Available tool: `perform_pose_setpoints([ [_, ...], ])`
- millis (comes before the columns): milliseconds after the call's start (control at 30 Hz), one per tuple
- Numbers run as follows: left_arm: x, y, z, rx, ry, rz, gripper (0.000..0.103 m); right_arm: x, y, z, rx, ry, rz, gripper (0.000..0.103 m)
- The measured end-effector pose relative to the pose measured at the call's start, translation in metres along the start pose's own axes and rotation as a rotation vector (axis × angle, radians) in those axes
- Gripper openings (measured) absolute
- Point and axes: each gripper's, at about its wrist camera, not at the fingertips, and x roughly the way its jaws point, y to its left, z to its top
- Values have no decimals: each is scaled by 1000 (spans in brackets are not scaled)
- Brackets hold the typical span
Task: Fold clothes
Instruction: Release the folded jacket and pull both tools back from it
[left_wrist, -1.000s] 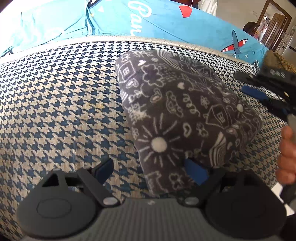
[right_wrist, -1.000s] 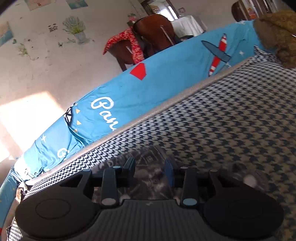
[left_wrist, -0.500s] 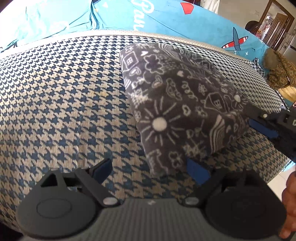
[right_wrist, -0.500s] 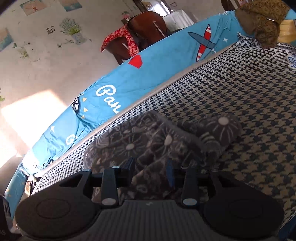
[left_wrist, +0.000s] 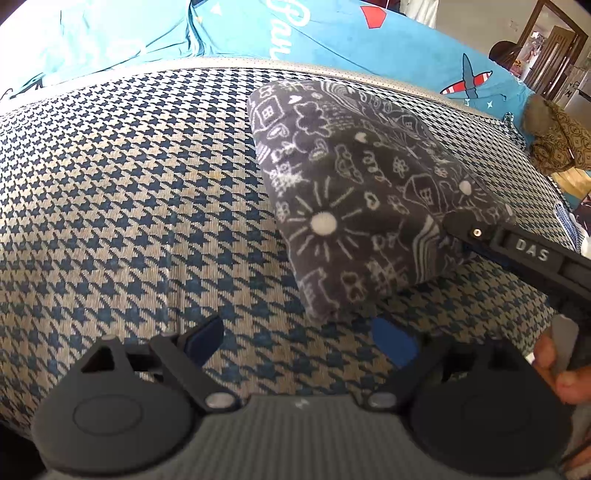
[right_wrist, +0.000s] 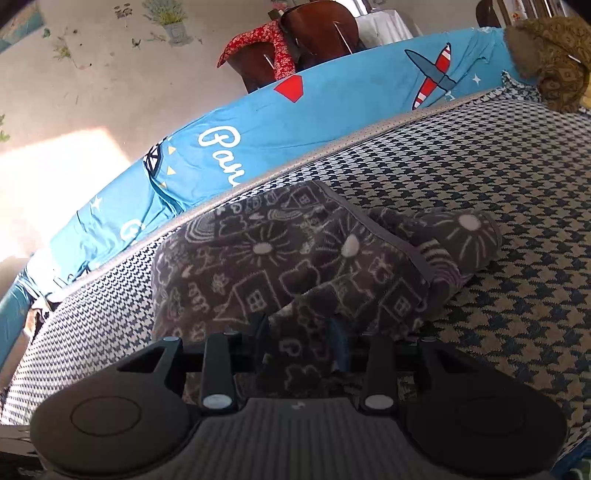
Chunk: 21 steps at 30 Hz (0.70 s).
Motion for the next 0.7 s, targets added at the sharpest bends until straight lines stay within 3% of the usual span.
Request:
perform_pose_setpoints([
  [500,-21,3,-8,2,-12,-2,98,6,8,-15,-62,9,-54,37],
  [600,-26,4,-11,4,-15,-3,98,2,1,-19,12,5,-32,38],
  [700,-30,6,-14,3,-16,0,99,-3,-4,-26,69,9,-49,46],
])
